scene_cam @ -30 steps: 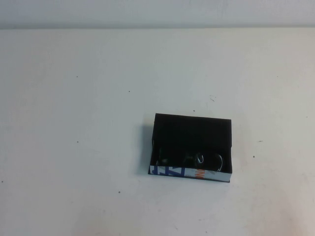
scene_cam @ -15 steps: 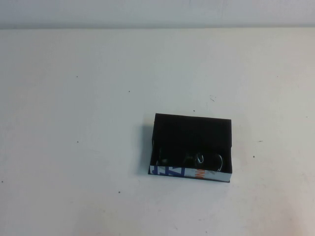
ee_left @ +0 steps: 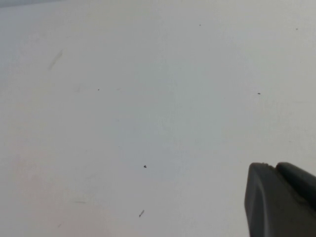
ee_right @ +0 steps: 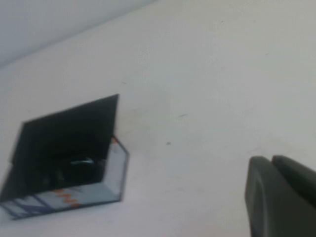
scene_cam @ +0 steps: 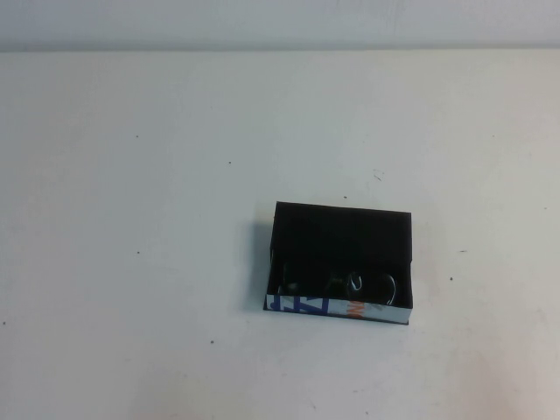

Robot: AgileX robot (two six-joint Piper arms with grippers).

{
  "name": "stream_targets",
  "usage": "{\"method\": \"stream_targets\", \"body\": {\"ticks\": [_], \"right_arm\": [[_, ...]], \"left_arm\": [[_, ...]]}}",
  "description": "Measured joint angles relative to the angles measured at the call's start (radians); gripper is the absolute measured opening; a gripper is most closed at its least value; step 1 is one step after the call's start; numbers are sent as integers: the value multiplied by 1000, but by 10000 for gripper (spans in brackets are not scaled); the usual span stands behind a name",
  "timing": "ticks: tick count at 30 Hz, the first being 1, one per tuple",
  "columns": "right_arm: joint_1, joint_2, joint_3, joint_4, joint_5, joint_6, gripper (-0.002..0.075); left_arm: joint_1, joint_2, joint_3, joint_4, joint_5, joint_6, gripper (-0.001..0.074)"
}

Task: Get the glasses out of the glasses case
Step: Pick up the glasses from the glasses case

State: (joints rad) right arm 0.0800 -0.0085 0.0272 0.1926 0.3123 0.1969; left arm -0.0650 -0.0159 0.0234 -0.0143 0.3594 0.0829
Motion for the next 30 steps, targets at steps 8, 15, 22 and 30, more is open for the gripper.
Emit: {"method": "stream_targets", "body": {"ticks": [8, 15, 22, 30], "right_arm": [[0, 0, 0, 558, -123, 2, -18], [0, 0, 0, 616, -202, 2, -18], [0, 0, 0, 581, -180, -60, -18], [0, 148, -131, 527, 25, -279, -18]], "left_arm": [[0, 0, 0, 0, 0, 0, -5], [0, 0, 0, 0, 0, 0, -4], [0, 0, 0, 0, 0, 0, -4], [0, 0, 0, 0, 0, 0, -4]]}}
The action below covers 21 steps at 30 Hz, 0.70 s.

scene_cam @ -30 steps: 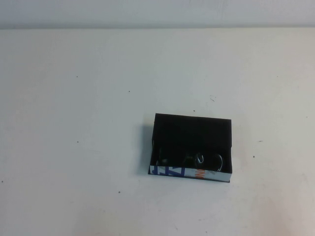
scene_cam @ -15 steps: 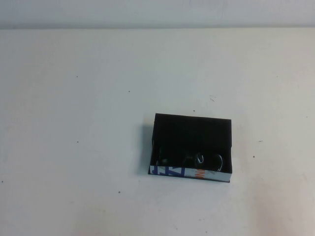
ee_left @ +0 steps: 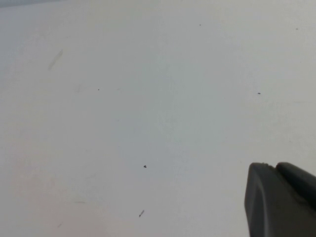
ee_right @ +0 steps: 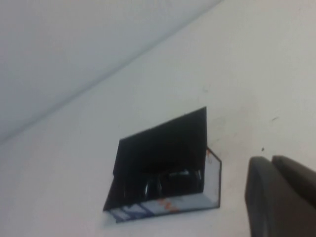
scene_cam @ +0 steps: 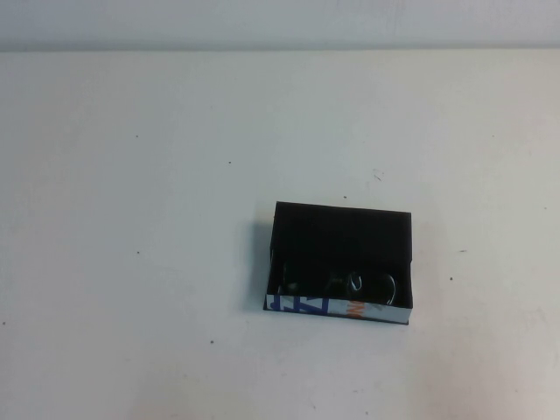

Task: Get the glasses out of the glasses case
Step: Pick up the glasses from the glasses case

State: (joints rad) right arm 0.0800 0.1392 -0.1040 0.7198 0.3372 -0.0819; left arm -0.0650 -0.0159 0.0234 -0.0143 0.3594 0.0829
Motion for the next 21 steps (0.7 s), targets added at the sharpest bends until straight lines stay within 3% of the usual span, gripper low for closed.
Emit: {"method": "stream_targets", "body": {"ticks": [4, 12, 16, 21], "right_arm": [[0, 212, -177, -14, 172, -177, -18], [1, 638, -543, -21, 470, -694, -18], [4, 802, -713, 8, 531, -849, -18], [6, 1014, -924, 7, 742, -995, -18]], "left_arm": [[0, 0, 0, 0, 0, 0, -4], [0, 0, 0, 0, 0, 0, -5], [0, 0, 0, 0, 0, 0, -4], [0, 0, 0, 0, 0, 0, -5]]}}
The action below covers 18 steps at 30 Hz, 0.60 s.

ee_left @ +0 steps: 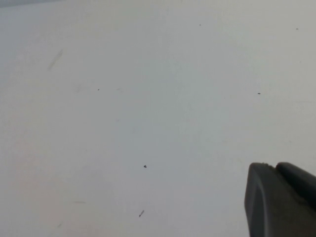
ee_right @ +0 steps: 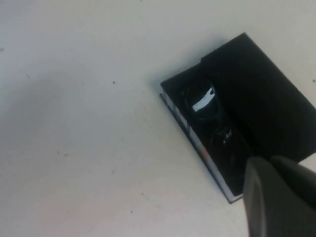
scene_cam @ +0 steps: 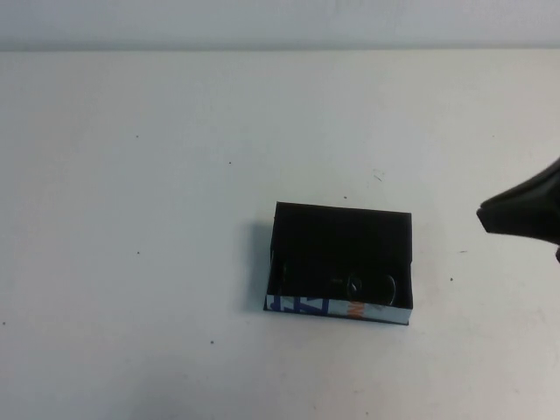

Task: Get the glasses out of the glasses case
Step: Pick up the glasses from the glasses case

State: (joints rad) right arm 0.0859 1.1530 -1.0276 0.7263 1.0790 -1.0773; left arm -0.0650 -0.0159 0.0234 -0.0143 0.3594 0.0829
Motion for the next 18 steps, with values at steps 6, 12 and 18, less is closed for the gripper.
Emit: {"method": "stream_targets", "body": {"ticks": [6, 12, 18], "right_arm": [[74, 229, -199, -107, 86, -20, -18], [279, 419, -367, -457, 115, 86, -18], [388, 587, -464, -574, 114, 176, -18]], "left_arm": [[0, 0, 0, 0, 0, 0, -5], [0, 0, 0, 0, 0, 0, -4], [0, 0, 0, 0, 0, 0, -4]]}}
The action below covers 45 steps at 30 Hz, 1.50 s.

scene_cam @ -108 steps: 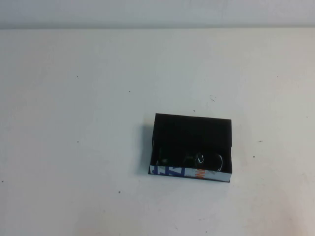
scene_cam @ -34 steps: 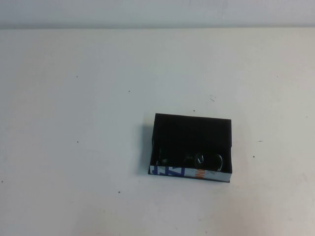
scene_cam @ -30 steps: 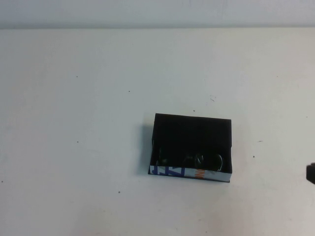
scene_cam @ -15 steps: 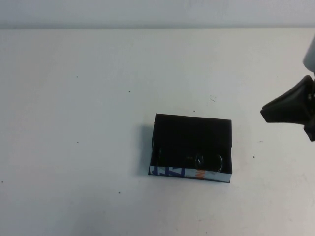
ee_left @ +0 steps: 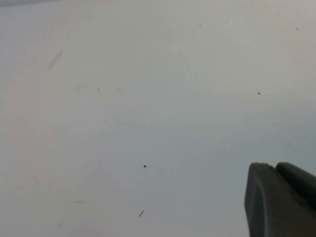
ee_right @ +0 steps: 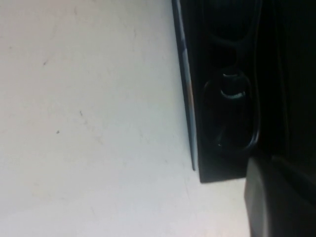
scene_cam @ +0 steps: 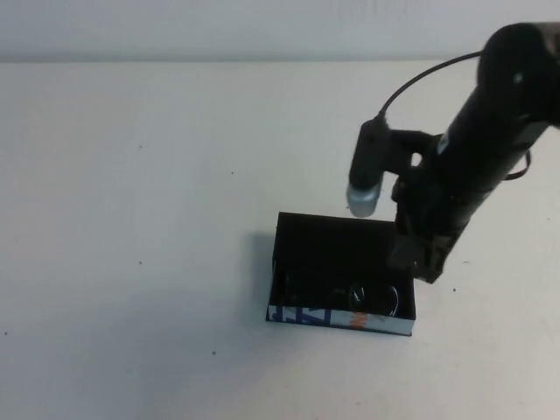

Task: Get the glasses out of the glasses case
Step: Pick up the glasses from the glasses case

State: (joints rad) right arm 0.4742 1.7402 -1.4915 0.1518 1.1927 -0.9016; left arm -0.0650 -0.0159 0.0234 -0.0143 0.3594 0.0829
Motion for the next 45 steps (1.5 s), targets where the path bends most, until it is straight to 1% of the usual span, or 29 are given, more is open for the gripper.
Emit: {"method": "stream_targets", "body": {"ticks": [4, 6, 9, 11, 13, 15, 22, 31, 33, 37, 38, 41, 45], "right_arm": [[43, 92, -35, -22, -42, 40, -4], [63, 131, -47, -29, -57, 49, 37], [91, 182, -68, -33, -96, 49, 156], [103, 208, -79, -45, -125, 49, 258], [110, 228, -89, -52, -139, 49, 318], [110, 245, -95, -52, -149, 49, 343], [110, 295, -98, -56, -169, 50, 311], [110, 329, -105, -56, -221, 58, 295], [110, 334, -105, -56, -224, 58, 251], [110, 327, -116, -53, -217, 79, 81], [112, 320, -128, -51, -208, 94, 59], [112, 300, -178, -66, -157, 149, 53], [110, 244, -264, -99, -26, 254, 53]], "left_arm": [[0, 0, 0, 0, 0, 0, -4], [0, 0, 0, 0, 0, 0, -5], [0, 0, 0, 0, 0, 0, -4], [0, 0, 0, 0, 0, 0, -4], [0, 0, 0, 0, 0, 0, -4], [0, 0, 0, 0, 0, 0, -4], [0, 0, 0, 0, 0, 0, -4], [0, 0, 0, 0, 0, 0, -4], [0, 0, 0, 0, 0, 0, -4], [0, 0, 0, 0, 0, 0, -4], [0, 0, 0, 0, 0, 0, -5], [0, 0, 0, 0, 0, 0, -4], [0, 0, 0, 0, 0, 0, -4]]}}
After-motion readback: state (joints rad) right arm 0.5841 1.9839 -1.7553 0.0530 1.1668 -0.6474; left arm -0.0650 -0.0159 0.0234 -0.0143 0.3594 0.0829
